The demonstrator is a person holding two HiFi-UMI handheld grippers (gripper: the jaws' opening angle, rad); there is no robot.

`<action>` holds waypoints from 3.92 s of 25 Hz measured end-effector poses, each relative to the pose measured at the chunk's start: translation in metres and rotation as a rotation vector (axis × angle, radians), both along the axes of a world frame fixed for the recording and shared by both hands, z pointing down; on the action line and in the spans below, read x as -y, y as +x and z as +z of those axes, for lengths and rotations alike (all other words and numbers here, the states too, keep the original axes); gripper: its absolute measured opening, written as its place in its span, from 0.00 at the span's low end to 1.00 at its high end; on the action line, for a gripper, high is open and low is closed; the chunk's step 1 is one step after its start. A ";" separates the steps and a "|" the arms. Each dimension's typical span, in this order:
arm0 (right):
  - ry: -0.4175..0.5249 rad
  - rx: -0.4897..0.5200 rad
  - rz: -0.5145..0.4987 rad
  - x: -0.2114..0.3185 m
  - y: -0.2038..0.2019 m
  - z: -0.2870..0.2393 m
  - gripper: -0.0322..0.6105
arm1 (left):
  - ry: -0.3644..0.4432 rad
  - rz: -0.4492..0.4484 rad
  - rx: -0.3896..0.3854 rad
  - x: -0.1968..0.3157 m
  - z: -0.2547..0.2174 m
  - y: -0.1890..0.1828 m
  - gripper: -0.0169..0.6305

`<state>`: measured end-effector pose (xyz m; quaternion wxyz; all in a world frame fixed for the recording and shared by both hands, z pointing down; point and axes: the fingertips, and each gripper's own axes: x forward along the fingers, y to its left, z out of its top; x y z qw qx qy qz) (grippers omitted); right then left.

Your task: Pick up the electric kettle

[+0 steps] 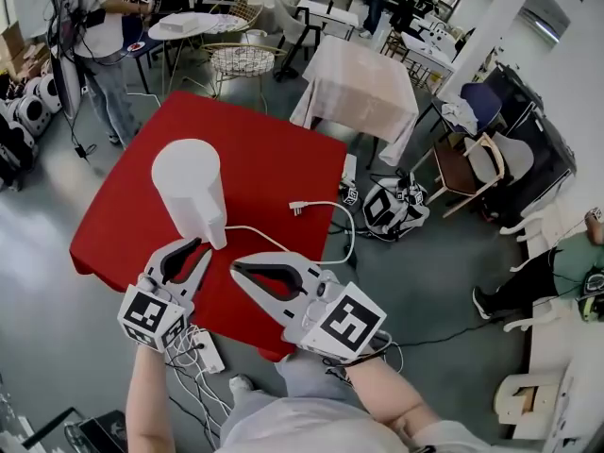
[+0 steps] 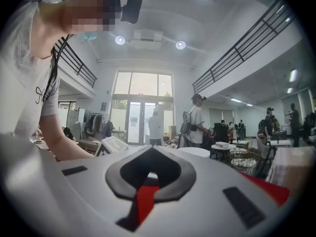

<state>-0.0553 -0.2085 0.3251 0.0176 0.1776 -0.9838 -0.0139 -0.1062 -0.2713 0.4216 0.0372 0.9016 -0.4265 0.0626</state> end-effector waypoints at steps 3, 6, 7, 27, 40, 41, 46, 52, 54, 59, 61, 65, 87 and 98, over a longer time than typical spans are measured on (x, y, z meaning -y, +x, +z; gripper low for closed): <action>-0.009 -0.004 0.003 0.013 0.004 0.002 0.06 | -0.013 -0.003 0.002 0.015 0.008 0.001 0.16; -0.013 -0.011 0.008 0.023 0.009 0.005 0.06 | -0.025 0.001 0.009 0.025 0.017 0.004 0.17; -0.014 -0.015 0.010 0.026 0.011 0.007 0.06 | -0.028 0.002 0.010 0.028 0.020 0.005 0.17; -0.029 -0.057 0.043 0.046 0.039 0.025 0.06 | -0.036 0.024 -0.044 0.059 0.033 0.032 0.20; -0.032 -0.084 0.076 0.060 0.060 0.030 0.06 | -0.025 0.029 -0.050 0.086 0.037 0.062 0.21; -0.032 -0.084 0.079 0.062 0.062 0.031 0.06 | -0.025 0.031 -0.051 0.088 0.037 0.064 0.21; -0.037 -0.090 0.087 0.067 0.070 0.035 0.06 | -0.015 0.042 -0.035 0.094 0.039 0.076 0.21; -0.040 -0.089 0.083 0.069 0.073 0.037 0.06 | 0.002 -0.012 -0.033 0.099 0.038 0.074 0.18; -0.040 -0.090 0.081 0.070 0.073 0.037 0.06 | 0.010 -0.036 -0.018 0.101 0.038 0.071 0.09; -0.038 -0.093 0.079 0.071 0.072 0.037 0.06 | 0.012 -0.076 -0.019 0.104 0.038 0.065 0.04; -0.039 -0.094 0.080 0.072 0.074 0.038 0.06 | 0.023 -0.086 -0.007 0.105 0.037 0.065 0.04; -0.034 -0.093 0.075 0.072 0.077 0.040 0.06 | 0.111 -0.105 0.023 0.104 0.028 0.067 0.04; -0.007 -0.100 0.033 0.073 0.076 0.036 0.06 | 0.162 -0.125 0.031 0.096 -0.009 0.064 0.03; 0.018 -0.060 0.027 0.032 0.054 0.010 0.06 | 0.188 -0.052 0.025 0.028 -0.066 0.066 0.03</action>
